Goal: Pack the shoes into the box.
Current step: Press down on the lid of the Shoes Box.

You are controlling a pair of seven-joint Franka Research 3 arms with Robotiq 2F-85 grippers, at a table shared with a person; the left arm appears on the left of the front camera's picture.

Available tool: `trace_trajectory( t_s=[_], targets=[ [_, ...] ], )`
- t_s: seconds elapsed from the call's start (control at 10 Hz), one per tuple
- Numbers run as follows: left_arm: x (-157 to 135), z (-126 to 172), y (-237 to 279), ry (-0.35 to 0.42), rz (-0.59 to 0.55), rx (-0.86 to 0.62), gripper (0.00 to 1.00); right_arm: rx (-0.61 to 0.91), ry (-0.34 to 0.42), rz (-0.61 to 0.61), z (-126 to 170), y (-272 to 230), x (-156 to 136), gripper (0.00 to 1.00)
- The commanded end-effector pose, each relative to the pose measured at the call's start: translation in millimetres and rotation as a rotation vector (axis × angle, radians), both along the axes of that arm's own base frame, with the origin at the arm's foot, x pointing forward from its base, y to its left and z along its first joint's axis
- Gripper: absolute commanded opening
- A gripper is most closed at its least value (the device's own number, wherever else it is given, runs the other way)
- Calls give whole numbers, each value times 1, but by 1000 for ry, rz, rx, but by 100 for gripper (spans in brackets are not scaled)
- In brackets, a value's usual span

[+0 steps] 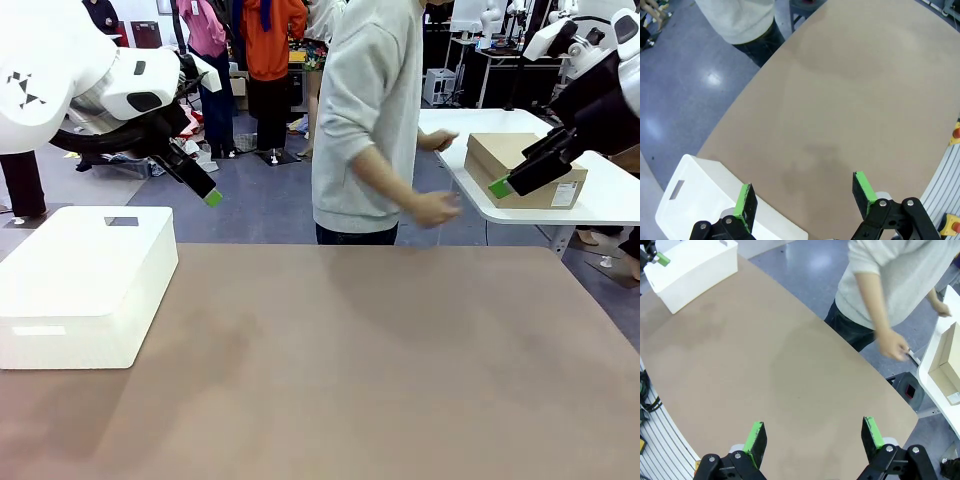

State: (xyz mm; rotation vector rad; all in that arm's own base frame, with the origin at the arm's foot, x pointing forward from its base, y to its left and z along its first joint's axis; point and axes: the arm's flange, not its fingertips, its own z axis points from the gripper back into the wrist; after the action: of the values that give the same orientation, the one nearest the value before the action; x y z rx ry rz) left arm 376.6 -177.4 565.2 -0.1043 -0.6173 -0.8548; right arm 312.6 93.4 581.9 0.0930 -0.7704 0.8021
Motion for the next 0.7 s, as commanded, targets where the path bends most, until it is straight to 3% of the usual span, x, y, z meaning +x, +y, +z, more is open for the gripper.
trace_trajectory(
  t_s=[0.0, 0.6],
  targets=[
    [1, 3, 1, 8, 11, 1, 100, 2, 1, -1, 0, -3, 1, 100],
    [1, 3, 1, 8, 11, 1, 100, 2, 1, -1, 0, -3, 1, 100]
  ],
)
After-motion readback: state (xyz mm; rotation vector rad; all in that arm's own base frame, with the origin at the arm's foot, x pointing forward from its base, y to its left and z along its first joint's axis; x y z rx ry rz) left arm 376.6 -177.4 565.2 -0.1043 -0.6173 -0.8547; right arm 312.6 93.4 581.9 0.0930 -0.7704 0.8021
